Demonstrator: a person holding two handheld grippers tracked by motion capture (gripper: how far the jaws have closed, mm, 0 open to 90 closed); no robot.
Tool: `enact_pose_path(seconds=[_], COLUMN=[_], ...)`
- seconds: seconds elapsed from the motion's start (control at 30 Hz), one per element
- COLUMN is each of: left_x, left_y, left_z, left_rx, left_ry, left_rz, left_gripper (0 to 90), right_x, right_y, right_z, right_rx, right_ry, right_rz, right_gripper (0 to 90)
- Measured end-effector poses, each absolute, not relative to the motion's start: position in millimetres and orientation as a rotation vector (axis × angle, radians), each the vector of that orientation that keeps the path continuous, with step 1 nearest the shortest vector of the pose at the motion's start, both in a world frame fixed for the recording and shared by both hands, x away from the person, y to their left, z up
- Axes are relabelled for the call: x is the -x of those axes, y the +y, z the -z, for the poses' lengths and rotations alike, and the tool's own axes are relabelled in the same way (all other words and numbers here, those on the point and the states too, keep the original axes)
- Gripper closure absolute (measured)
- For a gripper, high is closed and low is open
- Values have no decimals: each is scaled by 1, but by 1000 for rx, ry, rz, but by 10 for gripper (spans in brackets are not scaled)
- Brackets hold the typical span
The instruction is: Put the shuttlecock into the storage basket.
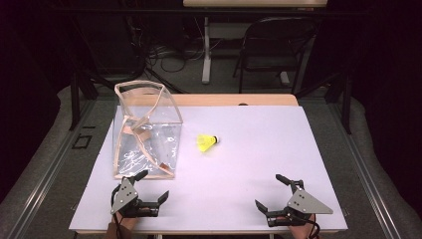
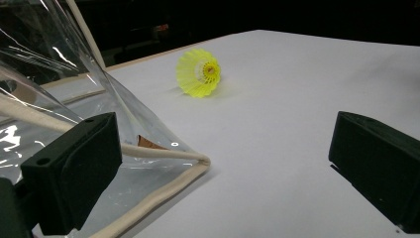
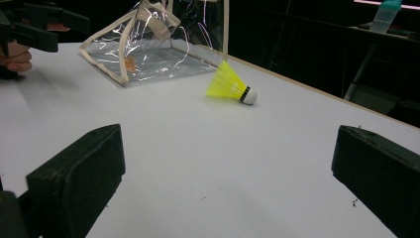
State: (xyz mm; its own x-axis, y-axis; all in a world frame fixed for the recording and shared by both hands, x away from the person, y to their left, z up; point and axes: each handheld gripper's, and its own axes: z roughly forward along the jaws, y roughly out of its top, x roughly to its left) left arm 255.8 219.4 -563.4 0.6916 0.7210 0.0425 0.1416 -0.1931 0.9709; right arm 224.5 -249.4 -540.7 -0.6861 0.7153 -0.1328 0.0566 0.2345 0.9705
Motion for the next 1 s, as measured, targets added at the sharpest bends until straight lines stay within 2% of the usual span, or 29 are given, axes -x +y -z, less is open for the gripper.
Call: enact_pose_path(seconds=[1.0], left_x=[-275], left_y=[192], left_z=[538], left_rx=[-1834], left_ry=[771], left_rz=[-549], left_gripper=[1], right_x=[-228], right_y=[-248], right_z=[542], right_rx=[-702], right_ry=[1959], right_rz=[-1475], right_gripper=[0])
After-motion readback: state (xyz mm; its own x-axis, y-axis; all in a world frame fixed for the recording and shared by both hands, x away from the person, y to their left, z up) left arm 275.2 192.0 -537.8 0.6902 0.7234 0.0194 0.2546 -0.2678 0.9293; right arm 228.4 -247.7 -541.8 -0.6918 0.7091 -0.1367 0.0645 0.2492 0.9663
